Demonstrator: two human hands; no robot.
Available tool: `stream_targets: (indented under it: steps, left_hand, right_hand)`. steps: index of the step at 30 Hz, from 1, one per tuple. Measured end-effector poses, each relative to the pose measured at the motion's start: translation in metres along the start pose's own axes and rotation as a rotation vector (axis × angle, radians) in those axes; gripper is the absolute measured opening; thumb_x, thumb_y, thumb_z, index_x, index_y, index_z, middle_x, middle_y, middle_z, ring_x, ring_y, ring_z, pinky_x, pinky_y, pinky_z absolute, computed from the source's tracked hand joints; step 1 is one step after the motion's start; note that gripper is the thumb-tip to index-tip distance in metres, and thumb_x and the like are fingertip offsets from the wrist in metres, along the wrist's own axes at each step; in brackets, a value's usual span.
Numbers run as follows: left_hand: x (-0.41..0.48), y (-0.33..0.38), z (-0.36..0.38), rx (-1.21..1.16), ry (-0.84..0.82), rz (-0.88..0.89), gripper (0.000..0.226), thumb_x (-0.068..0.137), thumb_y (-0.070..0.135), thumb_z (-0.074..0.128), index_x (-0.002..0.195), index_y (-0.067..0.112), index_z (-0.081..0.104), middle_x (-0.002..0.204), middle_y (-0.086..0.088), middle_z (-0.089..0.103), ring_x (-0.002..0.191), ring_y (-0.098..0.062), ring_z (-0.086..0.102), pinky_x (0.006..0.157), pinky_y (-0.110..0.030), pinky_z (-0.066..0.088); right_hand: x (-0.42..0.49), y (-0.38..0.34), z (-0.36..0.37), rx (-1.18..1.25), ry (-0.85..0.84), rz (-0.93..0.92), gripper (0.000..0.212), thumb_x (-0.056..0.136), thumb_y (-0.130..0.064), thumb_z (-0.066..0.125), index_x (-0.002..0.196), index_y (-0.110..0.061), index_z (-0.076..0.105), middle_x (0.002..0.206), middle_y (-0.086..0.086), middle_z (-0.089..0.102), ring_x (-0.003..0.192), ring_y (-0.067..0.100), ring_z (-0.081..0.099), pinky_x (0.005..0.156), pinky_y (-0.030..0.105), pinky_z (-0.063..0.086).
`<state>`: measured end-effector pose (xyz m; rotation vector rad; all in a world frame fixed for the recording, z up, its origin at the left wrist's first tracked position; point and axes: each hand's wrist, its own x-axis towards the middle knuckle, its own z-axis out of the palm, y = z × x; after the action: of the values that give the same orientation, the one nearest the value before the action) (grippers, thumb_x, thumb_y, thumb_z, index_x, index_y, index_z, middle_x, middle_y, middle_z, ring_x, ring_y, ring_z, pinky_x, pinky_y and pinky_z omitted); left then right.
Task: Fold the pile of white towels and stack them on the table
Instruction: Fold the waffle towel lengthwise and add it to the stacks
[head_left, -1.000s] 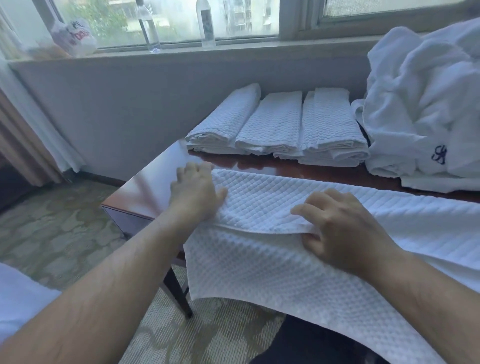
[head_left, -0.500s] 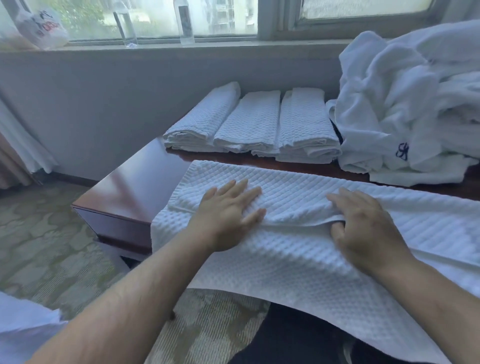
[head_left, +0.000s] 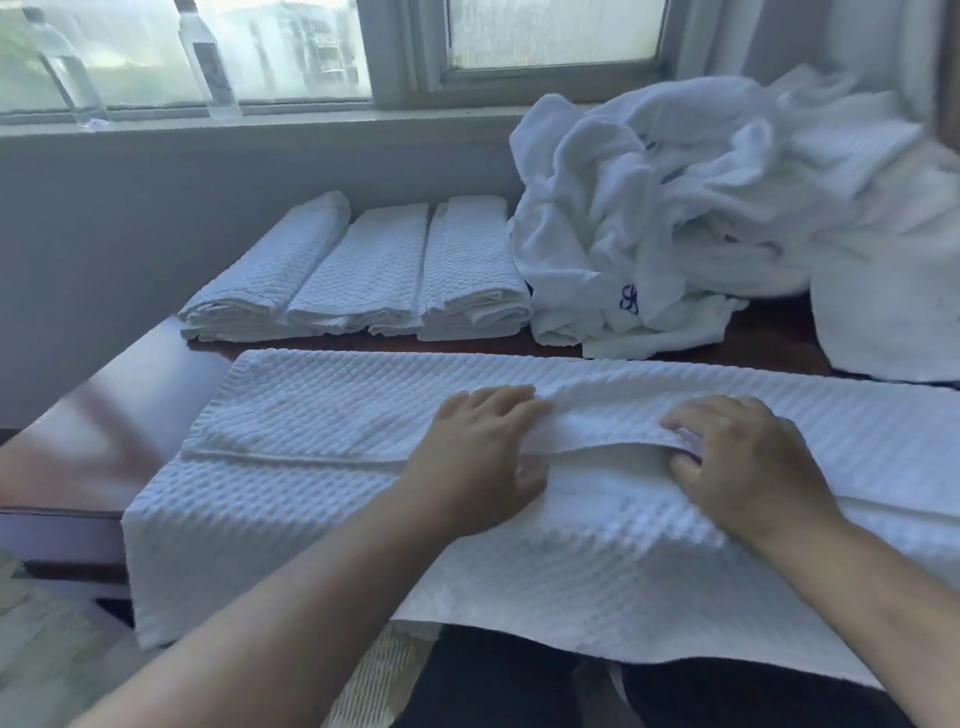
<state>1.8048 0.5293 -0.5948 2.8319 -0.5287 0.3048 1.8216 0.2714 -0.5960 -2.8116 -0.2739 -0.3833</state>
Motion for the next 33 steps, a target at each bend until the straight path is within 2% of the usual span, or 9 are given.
stream_targets:
  steps: [5, 8, 12, 14, 16, 18, 21, 28, 33]
  left_hand:
    - [0.027, 0.02, 0.01, 0.086, 0.111, 0.094, 0.02, 0.097, 0.025, 0.058, 0.108, 0.022, 0.074, 0.123, -0.001, 0.067, 0.116, -0.026, 0.06, 0.096, -0.039, 0.042]
    - [0.029, 0.029, 0.007, 0.053, 0.032, 0.066, 0.02, 0.1, 0.024, 0.05, 0.109, 0.017, 0.066, 0.122, 0.001, 0.065, 0.104, -0.026, 0.062, 0.081, -0.04, 0.052]
    - [0.032, 0.051, 0.004, 0.087, -0.072, -0.073, 0.007, 0.093, 0.026, 0.044, 0.096, 0.02, 0.047, 0.092, 0.004, 0.056, 0.082, -0.022, 0.053, 0.063, -0.036, 0.041]
    - [0.04, 0.068, 0.006, 0.122, -0.076, -0.068, 0.016, 0.09, 0.029, 0.05, 0.103, 0.021, 0.048, 0.097, 0.004, 0.058, 0.089, -0.022, 0.055, 0.07, -0.035, 0.043]
    - [0.053, 0.088, 0.014, 0.129, -0.086, -0.004, 0.036, 0.09, 0.032, 0.053, 0.124, 0.021, 0.049, 0.121, 0.002, 0.059, 0.111, -0.022, 0.054, 0.09, -0.037, 0.044]
    - [0.067, 0.111, 0.024, 0.091, -0.097, 0.058, 0.049, 0.094, 0.033, 0.05, 0.141, 0.022, 0.043, 0.142, 0.001, 0.05, 0.13, -0.022, 0.045, 0.105, -0.04, 0.038]
    - [0.081, 0.141, 0.042, 0.074, -0.105, 0.151, 0.044, 0.102, 0.03, 0.038, 0.145, 0.023, 0.041, 0.15, -0.001, 0.042, 0.138, -0.023, 0.037, 0.113, -0.043, 0.031]
    - [0.074, 0.148, 0.057, -0.105, 0.054, 0.379, 0.034, 0.098, 0.023, 0.05, 0.128, 0.025, 0.066, 0.128, 0.003, 0.066, 0.119, -0.021, 0.06, 0.1, -0.038, 0.043]
    - [0.071, 0.149, 0.054, -0.148, 0.04, 0.438, 0.038, 0.096, 0.022, 0.049, 0.129, 0.028, 0.066, 0.119, 0.002, 0.068, 0.108, -0.023, 0.062, 0.091, -0.039, 0.05]
  right_hand:
    - [-0.01, 0.057, -0.022, -0.002, -0.043, 0.149, 0.063, 0.08, 0.007, 0.054, 0.135, -0.023, 0.064, 0.142, -0.001, 0.06, 0.133, 0.027, 0.049, 0.107, 0.045, 0.037]
    - [-0.012, 0.071, -0.025, 0.036, -0.053, 0.139, 0.07, 0.08, 0.013, 0.046, 0.139, -0.022, 0.061, 0.143, 0.001, 0.058, 0.137, 0.024, 0.045, 0.11, 0.041, 0.033]
    - [-0.015, 0.075, -0.023, 0.164, 0.014, 0.109, 0.068, 0.079, 0.017, 0.042, 0.136, -0.014, 0.064, 0.144, 0.004, 0.058, 0.14, 0.022, 0.043, 0.109, 0.019, 0.023]
    - [-0.016, 0.078, -0.024, 0.214, 0.047, 0.095, 0.064, 0.078, 0.015, 0.047, 0.131, -0.013, 0.067, 0.137, 0.004, 0.063, 0.133, 0.025, 0.05, 0.106, 0.022, 0.029]
    - [-0.018, 0.086, -0.027, 0.152, 0.075, 0.071, 0.059, 0.077, 0.01, 0.055, 0.13, -0.013, 0.068, 0.134, 0.005, 0.065, 0.129, 0.028, 0.054, 0.108, 0.035, 0.038]
    - [-0.019, 0.104, -0.033, 0.035, 0.092, 0.148, 0.061, 0.076, 0.005, 0.059, 0.134, -0.015, 0.065, 0.139, 0.005, 0.062, 0.133, 0.029, 0.051, 0.111, 0.044, 0.035]
    - [-0.024, 0.132, -0.045, -0.064, 0.04, 0.396, 0.065, 0.085, -0.002, 0.052, 0.146, -0.023, 0.052, 0.153, 0.0, 0.047, 0.143, 0.024, 0.035, 0.116, 0.048, 0.023]
    - [-0.041, 0.15, -0.041, -0.082, 0.219, 0.426, 0.059, 0.079, 0.011, 0.049, 0.128, -0.016, 0.069, 0.145, 0.006, 0.057, 0.14, 0.025, 0.043, 0.122, 0.053, 0.014]
    - [-0.052, 0.159, -0.041, 0.004, 0.322, 0.271, 0.058, 0.07, 0.005, 0.041, 0.117, -0.004, 0.074, 0.125, 0.015, 0.07, 0.123, 0.032, 0.063, 0.11, 0.051, 0.038]
